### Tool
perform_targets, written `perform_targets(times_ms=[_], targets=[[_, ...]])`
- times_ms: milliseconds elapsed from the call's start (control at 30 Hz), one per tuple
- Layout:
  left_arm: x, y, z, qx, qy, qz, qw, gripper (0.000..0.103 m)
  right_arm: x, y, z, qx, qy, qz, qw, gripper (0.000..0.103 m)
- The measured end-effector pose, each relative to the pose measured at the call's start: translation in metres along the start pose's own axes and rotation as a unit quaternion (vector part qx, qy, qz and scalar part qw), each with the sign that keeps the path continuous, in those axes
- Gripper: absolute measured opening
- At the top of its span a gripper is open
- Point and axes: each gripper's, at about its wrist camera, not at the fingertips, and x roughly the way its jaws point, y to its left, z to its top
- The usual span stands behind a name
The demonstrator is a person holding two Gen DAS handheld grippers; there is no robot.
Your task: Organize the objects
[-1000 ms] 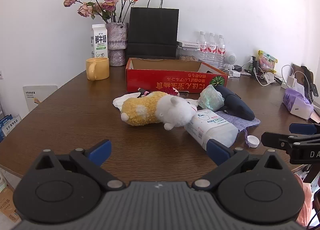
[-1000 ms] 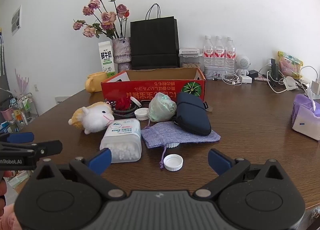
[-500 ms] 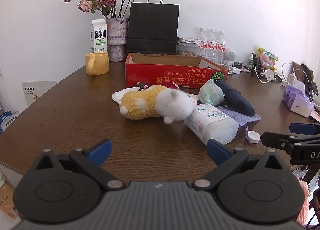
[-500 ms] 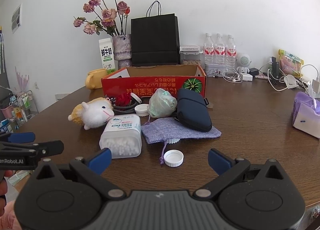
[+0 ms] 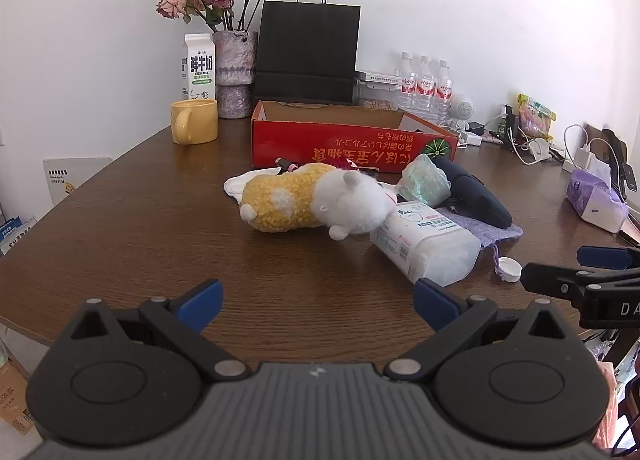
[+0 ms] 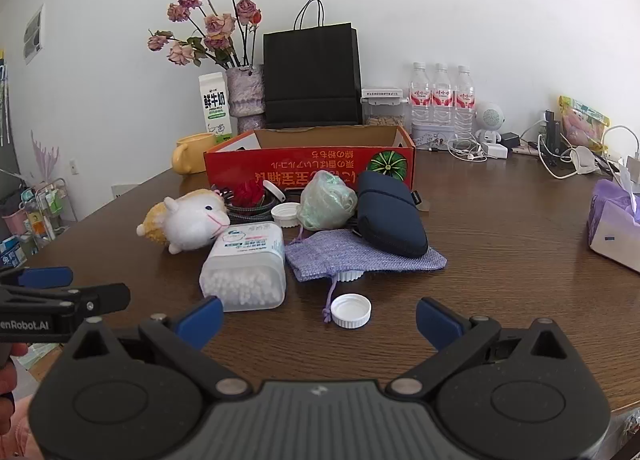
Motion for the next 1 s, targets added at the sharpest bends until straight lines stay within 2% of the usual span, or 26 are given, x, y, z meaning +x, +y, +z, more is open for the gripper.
perform_targets(times_ms=[667, 1000], targets=[[0.002, 0.002, -0.002, -0.002, 0.004, 0.001, 1.0, 0.103, 0.004, 0.0, -0.002, 0.0, 0.005, 0.002, 1.0, 0.103], [0.01, 0.003, -0.007, -0.01, 0.022, -0.002, 0.9997, 0.103, 0.016, -0.007, -0.005, -0.001, 0.014, -0.013, 1.0, 0.103]])
